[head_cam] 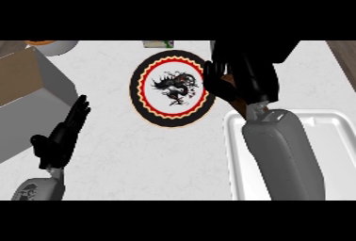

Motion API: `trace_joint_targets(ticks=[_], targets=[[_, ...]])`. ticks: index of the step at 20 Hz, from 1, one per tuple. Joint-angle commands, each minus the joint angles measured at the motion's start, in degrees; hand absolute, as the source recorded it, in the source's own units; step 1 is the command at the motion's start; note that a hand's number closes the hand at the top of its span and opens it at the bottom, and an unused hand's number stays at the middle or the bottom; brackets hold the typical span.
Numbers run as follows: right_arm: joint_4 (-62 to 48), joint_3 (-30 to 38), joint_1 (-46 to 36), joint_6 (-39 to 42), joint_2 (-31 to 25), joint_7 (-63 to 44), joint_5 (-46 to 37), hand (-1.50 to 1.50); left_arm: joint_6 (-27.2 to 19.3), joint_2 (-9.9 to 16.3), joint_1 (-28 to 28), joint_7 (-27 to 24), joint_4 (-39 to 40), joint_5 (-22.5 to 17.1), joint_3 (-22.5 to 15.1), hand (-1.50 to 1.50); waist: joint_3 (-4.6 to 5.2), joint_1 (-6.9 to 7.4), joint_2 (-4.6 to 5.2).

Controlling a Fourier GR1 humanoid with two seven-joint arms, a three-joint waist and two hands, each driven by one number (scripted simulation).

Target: Pick the sweet potato from the tray and place it in the plate

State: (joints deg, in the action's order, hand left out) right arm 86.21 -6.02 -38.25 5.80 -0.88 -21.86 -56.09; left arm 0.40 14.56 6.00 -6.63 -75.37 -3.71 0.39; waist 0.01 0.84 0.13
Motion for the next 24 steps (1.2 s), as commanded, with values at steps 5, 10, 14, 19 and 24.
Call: trace_joint_targets(ticks=[5,10,14,19,24], targets=[[-25.0,-5.7,-13.7,-15.6,0.9,-1.0,5.8,1.5,3.5,2.1,-2.7,-0.1,-2.9,-1.1,1.2,0.0,-0.01,1.68,0.26],[-38.6,-10.3,-18.7,-23.5,0.9,0.8,12.3,1.5,0.7,-1.0,-1.1,-0.1,-0.6,1.4,0.1,0.0,0.0,1.18,0.27],[-39.9,-10.5,-16.7,-35.5,0.9,-2.7,20.7,-1.5,1.9,-0.7,0.7,-1.5,1.5,1.0,0.5,0.0,-0.01,2.25,0.52],[-52.1,-10.3,-24.4,-37.0,0.9,-2.0,27.5,-1.5,0.2,-3.1,-1.4,-0.4,-2.5,2.8,-2.2,0.0,-0.05,3.33,0.64],[-49.5,-13.2,-20.9,-47.1,0.9,3.4,36.1,-1.5,-0.1,-3.4,0.6,-1.4,1.4,3.4,-1.4,0.0,-0.04,2.92,0.7]])
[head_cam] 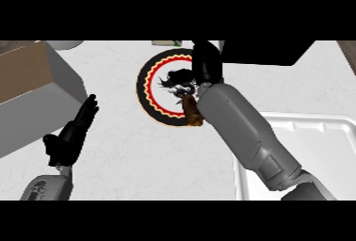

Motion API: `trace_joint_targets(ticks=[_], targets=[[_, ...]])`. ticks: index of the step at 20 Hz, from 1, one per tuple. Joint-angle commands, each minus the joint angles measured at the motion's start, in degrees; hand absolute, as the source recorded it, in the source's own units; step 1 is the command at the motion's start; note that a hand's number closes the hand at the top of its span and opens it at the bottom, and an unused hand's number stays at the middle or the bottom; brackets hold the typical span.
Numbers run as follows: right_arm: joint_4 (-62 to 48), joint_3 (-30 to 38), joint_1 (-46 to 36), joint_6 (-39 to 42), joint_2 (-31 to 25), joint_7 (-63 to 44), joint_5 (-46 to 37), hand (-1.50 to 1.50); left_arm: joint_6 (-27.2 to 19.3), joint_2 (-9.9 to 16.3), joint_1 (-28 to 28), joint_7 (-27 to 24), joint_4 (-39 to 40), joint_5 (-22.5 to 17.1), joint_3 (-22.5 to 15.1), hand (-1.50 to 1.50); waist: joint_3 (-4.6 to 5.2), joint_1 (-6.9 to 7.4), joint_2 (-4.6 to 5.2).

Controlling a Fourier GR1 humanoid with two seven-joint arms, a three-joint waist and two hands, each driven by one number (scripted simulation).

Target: Pick the sweet potato from the tray and place it in the plate

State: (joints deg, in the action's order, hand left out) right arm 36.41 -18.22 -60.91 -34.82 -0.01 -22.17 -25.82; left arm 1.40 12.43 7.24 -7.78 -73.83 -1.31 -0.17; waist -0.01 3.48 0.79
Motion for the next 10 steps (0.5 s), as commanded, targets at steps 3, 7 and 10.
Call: trace_joint_targets(ticks=[3,7,10], targets=[[3.4,5.0,1.6,-8.1,0.0,8.5,10.4,-1.5,1.8,2.1,1.7,-0.5,1.9,-1.5,2.7,0.0,-0.03,-1.16,0.06],[7.1,10.4,7.6,-7.8,0.0,17.9,17.5,-1.5,1.6,1.7,-0.9,3.0,-2.7,-2.4,2.4,0.0,-0.11,-2.05,-0.33],[9.4,16.0,12.4,-1.9,-1.7,26.2,23.2,-1.5,1.0,1.2,-4.0,-0.6,-2.0,-1.2,2.2,0.0,-0.1,-2.66,-0.37]])
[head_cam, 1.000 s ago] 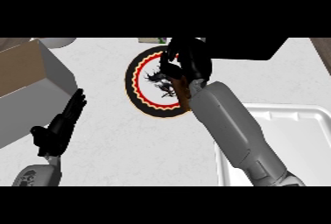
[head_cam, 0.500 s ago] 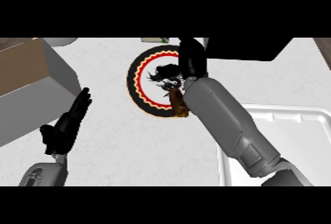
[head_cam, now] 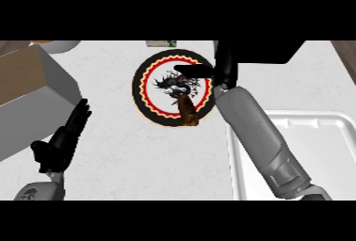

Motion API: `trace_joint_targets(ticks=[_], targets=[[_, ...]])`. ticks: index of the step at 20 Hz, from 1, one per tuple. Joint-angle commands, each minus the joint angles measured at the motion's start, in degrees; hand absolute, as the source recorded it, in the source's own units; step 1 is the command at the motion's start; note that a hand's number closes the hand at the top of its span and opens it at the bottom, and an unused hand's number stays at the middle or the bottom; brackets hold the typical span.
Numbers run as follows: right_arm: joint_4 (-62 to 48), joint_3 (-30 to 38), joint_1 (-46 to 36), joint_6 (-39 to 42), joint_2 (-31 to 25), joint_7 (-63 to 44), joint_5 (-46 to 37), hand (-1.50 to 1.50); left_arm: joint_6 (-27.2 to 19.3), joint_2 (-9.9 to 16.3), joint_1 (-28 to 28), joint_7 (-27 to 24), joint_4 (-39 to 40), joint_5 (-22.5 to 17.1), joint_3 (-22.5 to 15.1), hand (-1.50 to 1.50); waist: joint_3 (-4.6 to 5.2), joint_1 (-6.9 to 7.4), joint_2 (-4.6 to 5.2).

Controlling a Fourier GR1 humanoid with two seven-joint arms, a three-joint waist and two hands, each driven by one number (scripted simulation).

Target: Pick the sweet potato from the tray and place it in the plate

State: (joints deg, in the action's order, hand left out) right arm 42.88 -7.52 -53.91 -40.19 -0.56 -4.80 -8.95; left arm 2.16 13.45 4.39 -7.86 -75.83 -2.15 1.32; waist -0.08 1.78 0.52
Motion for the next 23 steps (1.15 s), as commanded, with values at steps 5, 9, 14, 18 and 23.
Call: trace_joint_targets(ticks=[5,9,14,18,23], targets=[[7.8,8.3,13.3,13.9,-7.0,14.5,10.6,-1.5,2.2,1.8,-3.7,-1.1,-1.4,-1.4,2.4,0.0,0.04,-1.61,-0.51],[9.3,8.7,20.3,21.2,-10.9,20.8,11.6,-1.5,1.6,0.3,-3.8,-3.9,1.6,0.3,1.6,0.0,0.07,-1.86,-0.49],[6.1,12.3,22.0,30.8,-16.9,25.7,14.0,-1.5,1.2,0.3,-3.1,0.9,-3.5,0.1,1.9,0.0,0.05,-1.36,-0.42],[8.2,10.9,23.8,31.8,-16.6,24.7,11.4,-1.5,2.9,1.1,1.2,3.6,-1.2,-1.0,3.9,0.0,0.08,-1.66,-0.52],[-8.2,14.6,18.1,30.6,-16.1,37.6,9.3,-1.5,1.6,-1.3,0.0,-1.8,2.5,2.3,2.7,0.0,0.05,-1.08,-0.26]])
